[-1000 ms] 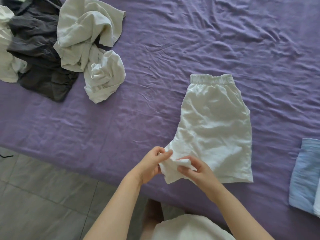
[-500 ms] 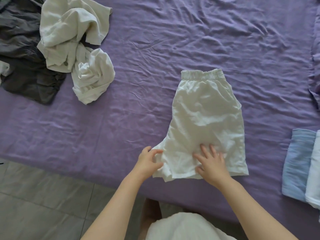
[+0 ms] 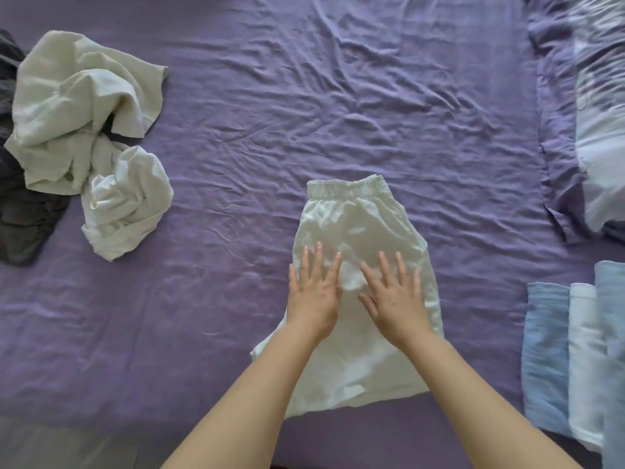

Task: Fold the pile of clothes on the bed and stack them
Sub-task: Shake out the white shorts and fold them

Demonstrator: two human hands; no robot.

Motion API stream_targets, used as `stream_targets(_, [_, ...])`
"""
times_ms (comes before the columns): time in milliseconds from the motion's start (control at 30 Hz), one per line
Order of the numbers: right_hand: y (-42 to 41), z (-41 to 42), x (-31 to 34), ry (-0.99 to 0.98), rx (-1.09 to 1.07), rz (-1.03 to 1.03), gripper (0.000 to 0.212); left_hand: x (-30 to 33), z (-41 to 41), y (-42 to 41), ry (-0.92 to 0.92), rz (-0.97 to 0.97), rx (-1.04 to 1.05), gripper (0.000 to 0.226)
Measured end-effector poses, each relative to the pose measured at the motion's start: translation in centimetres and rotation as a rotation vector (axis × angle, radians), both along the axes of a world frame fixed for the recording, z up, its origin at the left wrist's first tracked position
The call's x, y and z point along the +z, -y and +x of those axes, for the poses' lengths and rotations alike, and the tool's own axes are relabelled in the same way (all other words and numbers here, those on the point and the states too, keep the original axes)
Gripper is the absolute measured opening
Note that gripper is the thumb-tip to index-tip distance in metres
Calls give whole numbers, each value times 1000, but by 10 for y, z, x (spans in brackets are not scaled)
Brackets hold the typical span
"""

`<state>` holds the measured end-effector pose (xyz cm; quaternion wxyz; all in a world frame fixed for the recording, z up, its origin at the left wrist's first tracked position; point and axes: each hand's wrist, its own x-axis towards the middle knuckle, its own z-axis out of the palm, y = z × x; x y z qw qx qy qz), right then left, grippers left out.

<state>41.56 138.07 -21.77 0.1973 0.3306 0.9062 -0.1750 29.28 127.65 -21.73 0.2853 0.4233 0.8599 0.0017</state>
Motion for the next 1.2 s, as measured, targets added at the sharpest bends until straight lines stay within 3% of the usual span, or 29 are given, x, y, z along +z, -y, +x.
stream_targets(167, [-46, -45, -15, 64, 119, 54, 61, -15, -32, -38, -74, -86, -67, 66])
stream_targets(300, [-84, -45, -26, 184, -89, -116, 56, -28, -60, -62, -76, -210, -48, 83])
stream_targets(400, [-91, -49, -20, -64, -75, 21, 48, -25, -72, -76, -67, -138, 6, 84])
stream_targets(467, [-97, -60, -14, -332, -176, 27, 45, -19, -72, -80, -129, 103, 104, 60])
stream_targets(533, [-105, -75, -11, -486, -299, -92, 52, -14, -75, -85, -157, 348, 249, 43])
stream_targets(633, [-118, -97, -21, -475, -397, -169, 59, -15, -88, -99, -17, 475, 424, 53])
stream_targets(733, [-122, -109, -29, -585, -474, -207, 33, -21, -102, -112, 250, 441, 630, 71])
stream_targets(833, [-124, -114, -27, -831, -621, -363, 15, -26, -111, -118, 348, 439, 688, 75])
stream_targets(900, [-129, -119, -27, -755, -654, -379, 16, -28, -120, -121, 448, 433, 773, 69])
stream_targets(967, [-138, -120, -28, -578, -681, -418, 40, -27, -131, -124, 541, 428, 844, 45])
stream_targets(1033, [-148, -116, -22, -513, -734, -539, 59, -21, -141, -127, 625, 445, 806, 23])
stream_targets(1067, [-152, -111, -18, -537, -745, -552, 55, -17, -145, -130, 644, 455, 758, 20])
stream_targets(1167, [-164, -97, -8, -700, -739, -453, 14, -3, -153, -154, 639, 490, 599, 19])
stream_targets(1200, [-168, -96, -6, -709, -753, -414, 12, -1, -153, -165, 599, 479, 558, 21])
